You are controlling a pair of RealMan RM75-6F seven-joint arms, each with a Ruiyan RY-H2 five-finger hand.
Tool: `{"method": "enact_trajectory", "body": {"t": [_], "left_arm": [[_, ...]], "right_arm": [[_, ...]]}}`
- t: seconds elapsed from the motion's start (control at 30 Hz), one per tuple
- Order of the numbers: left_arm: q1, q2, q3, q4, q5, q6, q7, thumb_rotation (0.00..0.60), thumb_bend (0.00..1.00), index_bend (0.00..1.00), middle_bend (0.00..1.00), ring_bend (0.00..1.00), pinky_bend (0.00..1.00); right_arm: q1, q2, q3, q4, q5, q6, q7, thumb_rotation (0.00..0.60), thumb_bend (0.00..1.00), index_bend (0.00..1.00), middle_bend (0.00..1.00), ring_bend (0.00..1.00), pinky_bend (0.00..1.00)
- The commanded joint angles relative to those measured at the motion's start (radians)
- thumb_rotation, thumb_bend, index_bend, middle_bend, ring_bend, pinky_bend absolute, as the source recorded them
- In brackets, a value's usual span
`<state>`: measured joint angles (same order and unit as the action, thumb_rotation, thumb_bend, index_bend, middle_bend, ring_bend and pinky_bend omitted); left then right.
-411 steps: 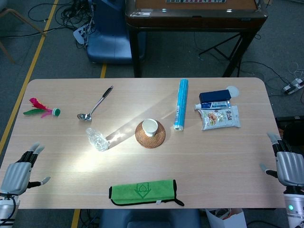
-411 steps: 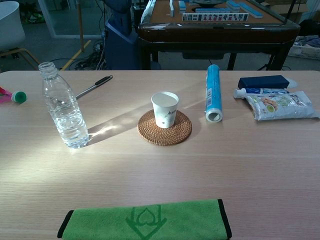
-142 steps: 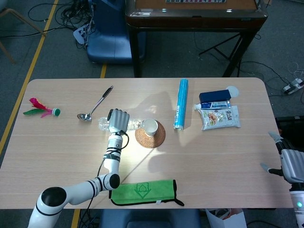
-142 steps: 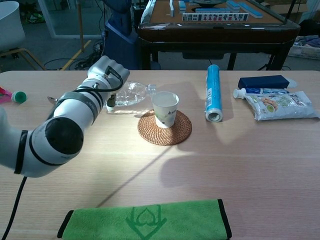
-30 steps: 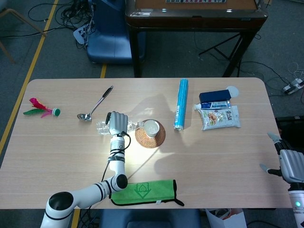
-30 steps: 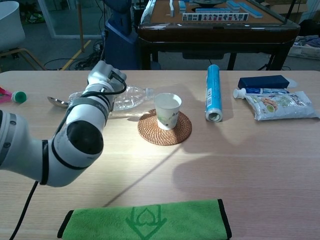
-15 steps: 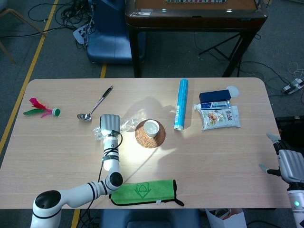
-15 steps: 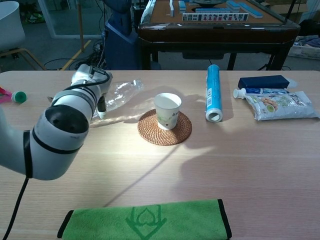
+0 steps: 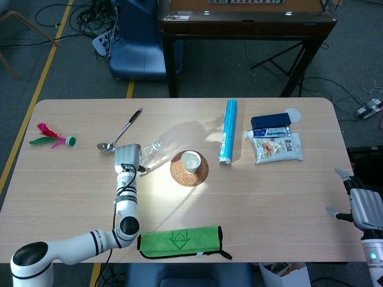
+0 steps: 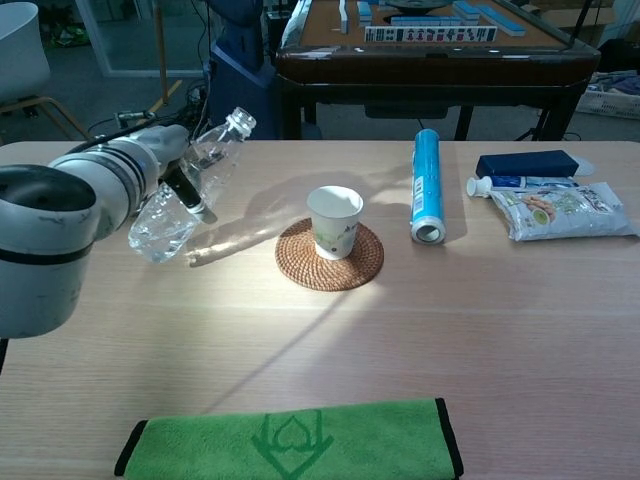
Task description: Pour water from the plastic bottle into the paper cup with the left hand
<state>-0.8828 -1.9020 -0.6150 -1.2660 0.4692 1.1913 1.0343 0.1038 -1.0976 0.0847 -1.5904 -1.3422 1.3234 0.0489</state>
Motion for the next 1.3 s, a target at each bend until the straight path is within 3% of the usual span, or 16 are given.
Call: {"method": "enact_trajectory", "body": {"t": [0.03,0.3,0.57,0.83,1.3], "left_arm": [[0.099,0.063,0.034,-0.078,0.128,-0.006,-0.241,0.600,0.02,0.62,0.68,0.58,0.64],[0.223,0.144,0.104,-0.129,0.263,-0.016,-0.530,0.600,0.02,0.60,0.67,0.56,0.64],[0.309,0.174,0.150,-0.098,0.346,-0.035,-0.782,0.600,0.02,0.60,0.67,0.56,0.64],[0.354,0.161,0.203,0.004,0.486,-0.075,-1.059,0.600,0.02,0.58,0.65,0.54,0.62],[0.373,0.094,0.262,0.207,0.624,-0.079,-1.311,0.600,0.02,0.57,0.64,0.54,0.61]], "right_arm": [[0.001,0.001,-0.001,0.000,-0.001,-0.005,0.005,0.600,0.00,0.12,0.18,0.16,0.40],[0.005,0.001,-0.004,0.002,0.001,-0.019,0.010,0.600,0.00,0.12,0.18,0.16,0.40],[0.009,0.000,-0.008,0.003,-0.002,-0.026,0.006,0.600,0.00,0.12,0.18,0.16,0.40],[0.013,0.002,-0.011,0.005,0.001,-0.038,0.010,0.600,0.00,0.12,0.18,0.16,0.40],[0.008,0.007,-0.009,0.001,0.001,-0.027,0.019,0.600,0.00,0.12,0.18,0.16,0.40]]}}
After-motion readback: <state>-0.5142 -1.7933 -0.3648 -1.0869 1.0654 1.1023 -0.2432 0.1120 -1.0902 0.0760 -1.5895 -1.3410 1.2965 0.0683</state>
